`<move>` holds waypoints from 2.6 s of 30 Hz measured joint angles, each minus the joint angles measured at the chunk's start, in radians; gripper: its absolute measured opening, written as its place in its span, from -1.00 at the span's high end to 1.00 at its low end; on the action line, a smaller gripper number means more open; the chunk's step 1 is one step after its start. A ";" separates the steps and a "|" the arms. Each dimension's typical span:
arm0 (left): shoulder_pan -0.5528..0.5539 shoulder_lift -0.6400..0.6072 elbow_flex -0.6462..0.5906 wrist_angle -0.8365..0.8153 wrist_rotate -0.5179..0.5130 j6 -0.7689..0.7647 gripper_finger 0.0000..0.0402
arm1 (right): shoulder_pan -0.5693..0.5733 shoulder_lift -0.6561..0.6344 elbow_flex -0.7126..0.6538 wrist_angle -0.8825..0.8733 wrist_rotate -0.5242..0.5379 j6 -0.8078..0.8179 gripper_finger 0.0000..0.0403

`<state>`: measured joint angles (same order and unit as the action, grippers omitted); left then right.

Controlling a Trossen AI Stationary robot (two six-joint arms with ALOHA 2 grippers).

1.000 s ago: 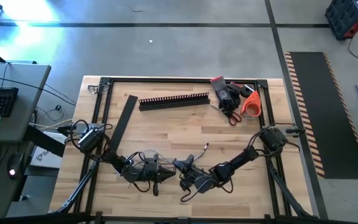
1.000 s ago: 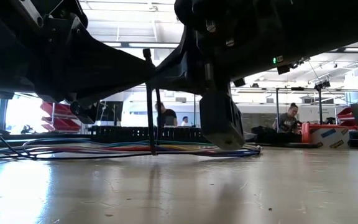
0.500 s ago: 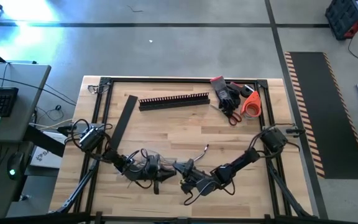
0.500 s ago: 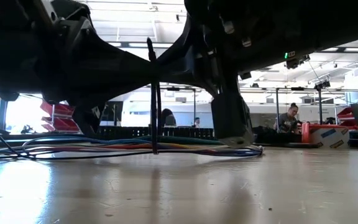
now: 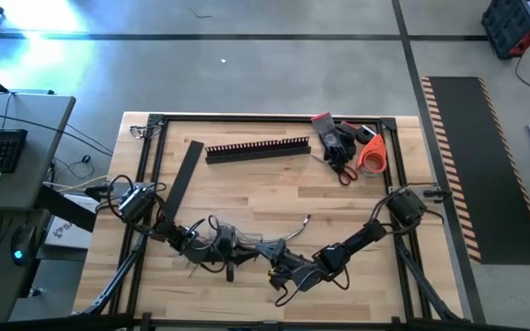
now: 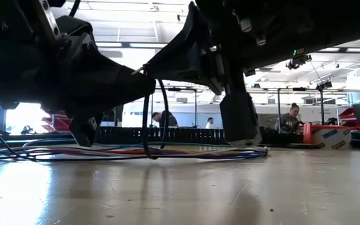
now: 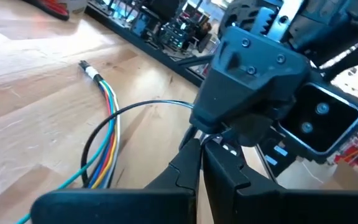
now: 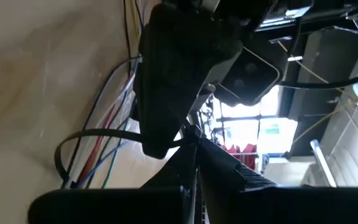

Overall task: Ziptie cables
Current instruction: Wrap the cables together using a black zip tie

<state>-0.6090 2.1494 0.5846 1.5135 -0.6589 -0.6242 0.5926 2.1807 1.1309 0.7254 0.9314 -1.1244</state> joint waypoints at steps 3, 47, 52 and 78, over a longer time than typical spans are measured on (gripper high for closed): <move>0.000 0.000 0.000 0.001 0.008 0.006 1.00 | -0.015 0.000 0.000 -0.003 -0.015 0.039 1.00; -0.033 0.000 0.001 0.001 0.023 0.027 1.00 | -0.076 0.000 0.000 -0.152 -0.078 0.335 0.64; -0.033 0.000 0.001 -0.004 0.044 0.026 1.00 | -0.082 0.000 0.000 -0.150 -0.106 0.335 0.54; 0.015 -0.001 0.002 -0.004 0.217 -0.117 1.00 | -0.030 0.002 0.032 -0.098 -0.036 0.050 1.00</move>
<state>-0.5938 2.1483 0.5861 1.5097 -0.4418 -0.7412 0.5631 2.1826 1.1625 0.6277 0.8952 -1.0741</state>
